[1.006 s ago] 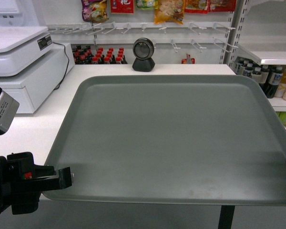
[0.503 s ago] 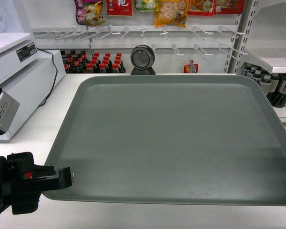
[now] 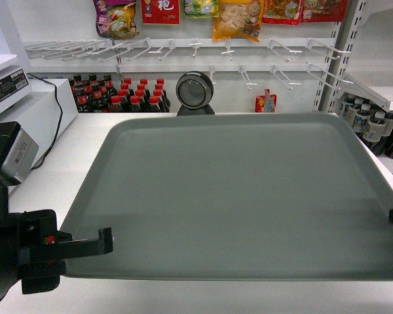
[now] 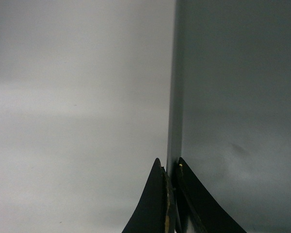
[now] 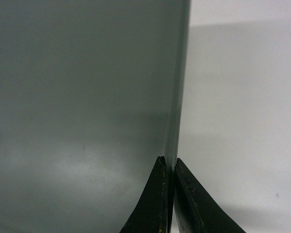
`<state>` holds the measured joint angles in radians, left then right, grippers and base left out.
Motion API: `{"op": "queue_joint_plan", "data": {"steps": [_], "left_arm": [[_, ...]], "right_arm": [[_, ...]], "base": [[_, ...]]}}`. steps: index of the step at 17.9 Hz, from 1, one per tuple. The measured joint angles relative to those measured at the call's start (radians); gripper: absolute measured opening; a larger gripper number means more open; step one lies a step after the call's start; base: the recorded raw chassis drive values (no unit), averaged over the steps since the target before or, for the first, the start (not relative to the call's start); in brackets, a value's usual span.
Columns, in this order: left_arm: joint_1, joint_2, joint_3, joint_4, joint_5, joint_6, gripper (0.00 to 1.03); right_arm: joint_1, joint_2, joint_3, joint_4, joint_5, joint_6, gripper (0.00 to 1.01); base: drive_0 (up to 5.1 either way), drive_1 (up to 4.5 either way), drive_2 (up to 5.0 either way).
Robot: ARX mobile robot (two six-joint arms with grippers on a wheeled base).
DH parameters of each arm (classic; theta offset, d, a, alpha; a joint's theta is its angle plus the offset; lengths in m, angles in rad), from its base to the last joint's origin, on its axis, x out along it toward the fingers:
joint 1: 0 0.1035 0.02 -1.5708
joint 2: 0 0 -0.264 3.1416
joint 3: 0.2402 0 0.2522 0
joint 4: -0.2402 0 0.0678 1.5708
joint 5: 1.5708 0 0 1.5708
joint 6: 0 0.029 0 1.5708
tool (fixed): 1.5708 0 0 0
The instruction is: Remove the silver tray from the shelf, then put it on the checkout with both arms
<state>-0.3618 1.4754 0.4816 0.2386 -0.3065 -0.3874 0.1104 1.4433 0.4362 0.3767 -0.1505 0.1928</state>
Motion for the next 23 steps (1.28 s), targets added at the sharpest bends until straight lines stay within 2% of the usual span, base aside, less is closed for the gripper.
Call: {"op": "queue_joint_plan", "data": {"steps": [1, 2, 4, 5, 7, 9, 12, 13, 14, 15, 16, 17, 19, 20, 21, 22, 23], "left_arm": [[0.016, 0.048, 0.035, -0.002, -0.018, -0.006, 0.03], [0.061, 0.125, 0.088, 0.035, 0.027, 0.011, 0.03], [0.133, 0.254, 0.204, 0.071, 0.113, 0.045, 0.03], [0.160, 0.321, 0.264, 0.079, 0.154, 0.056, 0.03], [0.196, 0.485, 0.410, 0.041, 0.193, 0.108, 0.03], [0.200, 0.568, 0.484, 0.008, 0.191, 0.142, 0.03], [0.199, 0.645, 0.561, -0.013, 0.180, 0.187, 0.03], [0.197, 0.659, 0.573, -0.014, 0.174, 0.190, 0.03], [0.195, 0.671, 0.583, -0.007, 0.148, 0.193, 0.09], [0.187, 0.680, 0.583, 0.005, 0.090, 0.209, 0.19], [0.188, 0.680, 0.571, 0.029, 0.085, 0.212, 0.28], [0.188, 0.657, 0.538, 0.073, 0.078, 0.216, 0.37], [0.175, 0.544, 0.421, 0.212, 0.053, 0.238, 0.55], [0.155, 0.450, 0.349, 0.312, 0.040, 0.233, 0.64], [0.134, 0.355, 0.248, 0.566, 0.038, 0.263, 0.62], [0.127, 0.280, 0.154, 0.775, 0.098, 0.311, 0.51], [0.146, 0.238, 0.062, 0.909, 0.118, 0.339, 0.40]], "right_arm": [[-0.006, 0.037, 0.046, -0.066, -0.072, -0.018, 0.03], [-0.006, 0.121, 0.134, -0.092, -0.109, -0.024, 0.03], [0.010, 0.246, 0.259, -0.091, -0.092, -0.033, 0.03], [0.024, 0.318, 0.325, -0.085, -0.061, -0.048, 0.03], [0.048, 0.489, 0.491, -0.169, -0.004, -0.039, 0.03], [0.061, 0.575, 0.564, -0.208, 0.033, -0.019, 0.03], [0.085, 0.632, 0.594, -0.212, 0.108, 0.018, 0.03], [0.096, 0.640, 0.599, -0.213, 0.136, 0.014, 0.06], [0.100, 0.650, 0.604, -0.208, 0.165, 0.000, 0.16], [0.100, 0.651, 0.604, -0.197, 0.185, -0.003, 0.25], [0.099, 0.647, 0.602, -0.174, 0.203, -0.002, 0.34], [0.095, 0.627, 0.577, -0.130, 0.224, 0.002, 0.43], [0.076, 0.509, 0.451, 0.016, 0.255, -0.005, 0.62], [0.071, 0.446, 0.373, 0.179, 0.275, -0.023, 0.67], [0.056, 0.425, 0.291, 0.484, 0.306, -0.078, 0.57], [0.043, 0.406, 0.190, 0.682, 0.301, -0.123, 0.46], [0.030, 0.380, 0.084, 0.805, 0.291, -0.148, 0.34]], "base": [[0.0, 3.91, -4.0], [0.0, 3.91, -4.0], [0.0, 3.91, -4.0], [0.0, 3.91, -4.0], [0.0, 3.91, -4.0], [0.0, 3.91, -4.0], [0.0, 3.91, -4.0], [0.0, 3.91, -4.0], [0.0, 3.91, -4.0], [0.0, 0.00, 0.0], [0.0, 0.00, 0.0], [0.0, 0.00, 0.0], [0.0, 0.00, 0.0], [0.0, 0.00, 0.0], [0.0, 0.00, 0.0], [0.0, 0.00, 0.0], [0.0, 0.00, 0.0]]}}
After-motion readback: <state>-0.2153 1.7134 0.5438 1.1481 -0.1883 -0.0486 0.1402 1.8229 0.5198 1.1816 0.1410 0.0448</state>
